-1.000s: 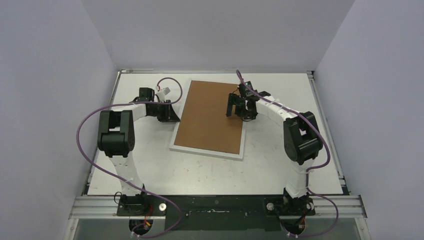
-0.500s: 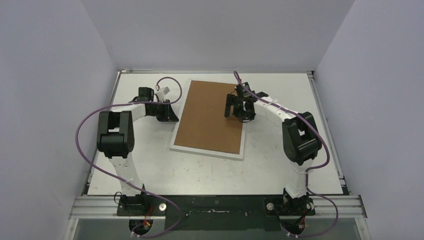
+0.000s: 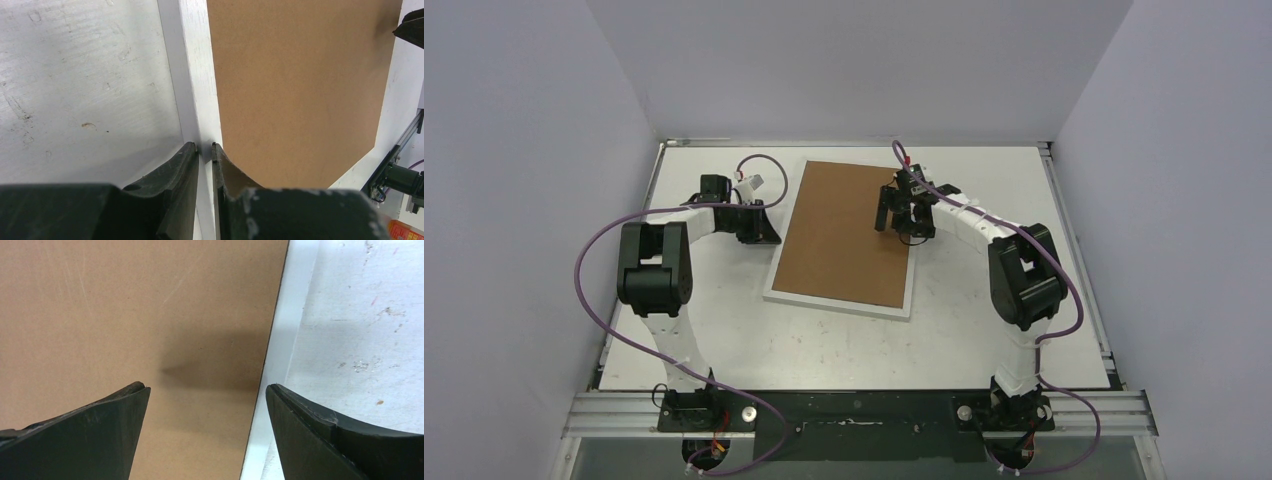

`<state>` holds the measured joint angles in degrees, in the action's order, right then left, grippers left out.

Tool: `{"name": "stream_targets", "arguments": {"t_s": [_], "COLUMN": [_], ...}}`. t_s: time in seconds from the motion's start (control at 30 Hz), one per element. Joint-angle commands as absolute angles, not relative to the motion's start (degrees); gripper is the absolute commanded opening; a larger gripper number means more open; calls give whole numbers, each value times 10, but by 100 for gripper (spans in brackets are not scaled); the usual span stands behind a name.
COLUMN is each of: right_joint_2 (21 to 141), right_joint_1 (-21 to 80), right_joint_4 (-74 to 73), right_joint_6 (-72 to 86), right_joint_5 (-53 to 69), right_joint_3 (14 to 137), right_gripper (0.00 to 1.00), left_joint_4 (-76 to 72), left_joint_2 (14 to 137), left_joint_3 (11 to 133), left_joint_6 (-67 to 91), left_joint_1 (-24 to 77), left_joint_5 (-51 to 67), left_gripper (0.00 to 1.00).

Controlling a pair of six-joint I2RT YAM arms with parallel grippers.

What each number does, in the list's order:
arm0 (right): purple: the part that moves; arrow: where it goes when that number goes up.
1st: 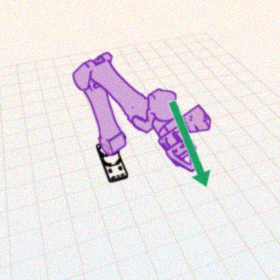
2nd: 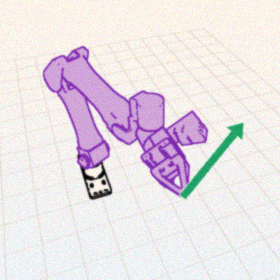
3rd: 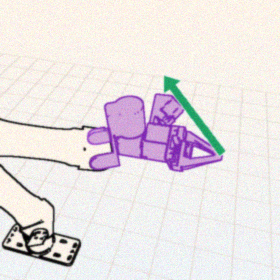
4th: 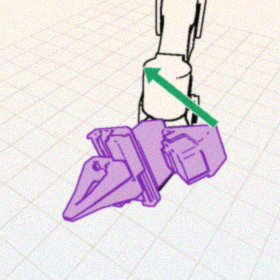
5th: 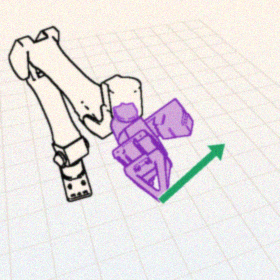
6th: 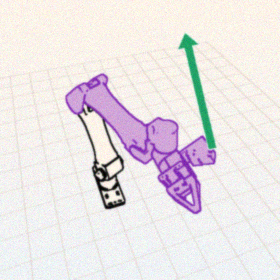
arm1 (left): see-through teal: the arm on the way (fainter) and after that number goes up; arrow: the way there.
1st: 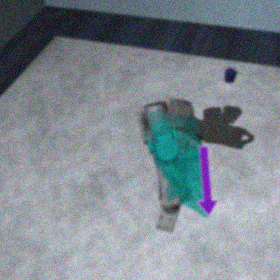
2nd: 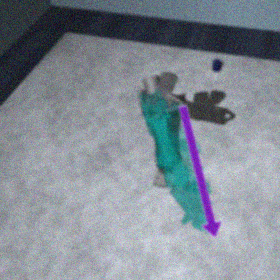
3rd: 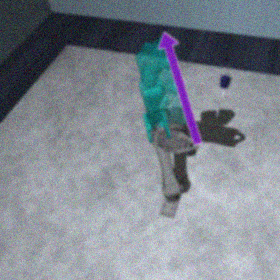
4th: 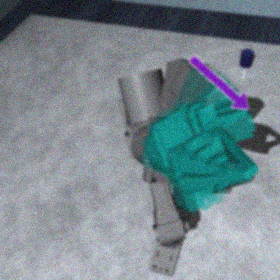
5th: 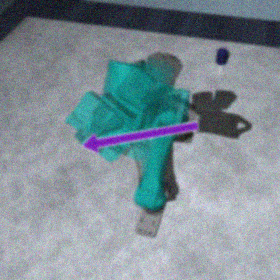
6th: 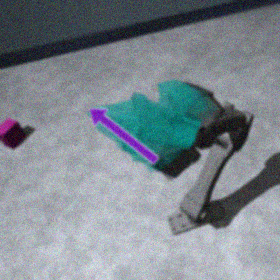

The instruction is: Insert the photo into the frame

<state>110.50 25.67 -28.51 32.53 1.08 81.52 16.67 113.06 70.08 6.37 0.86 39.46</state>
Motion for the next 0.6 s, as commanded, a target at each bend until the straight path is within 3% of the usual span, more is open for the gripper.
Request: {"name": "stream_targets", "arguments": {"t_s": [0.0,0.37,0.5,0.57], "right_joint_2": [1087,1061,1086,1088], "right_joint_1": [260,257,265,277], "right_joint_4": [-285,-269,-264,-263], "right_joint_6": [311,291,293,298], "right_joint_5": [-26,-14,13,16], "right_joint_3": [825,845,860,856], "right_gripper": [90,90,98,88], "left_joint_4": [181,182,180,182], "left_joint_2": [1110,1104,1105,1104], "left_joint_3": [696,692,692,693], "left_joint_6": [46,40,41,41], "left_joint_1": [3,3,3,3], "left_joint_5": [382,382,383,384], "left_gripper": [15,15,15,15]}}
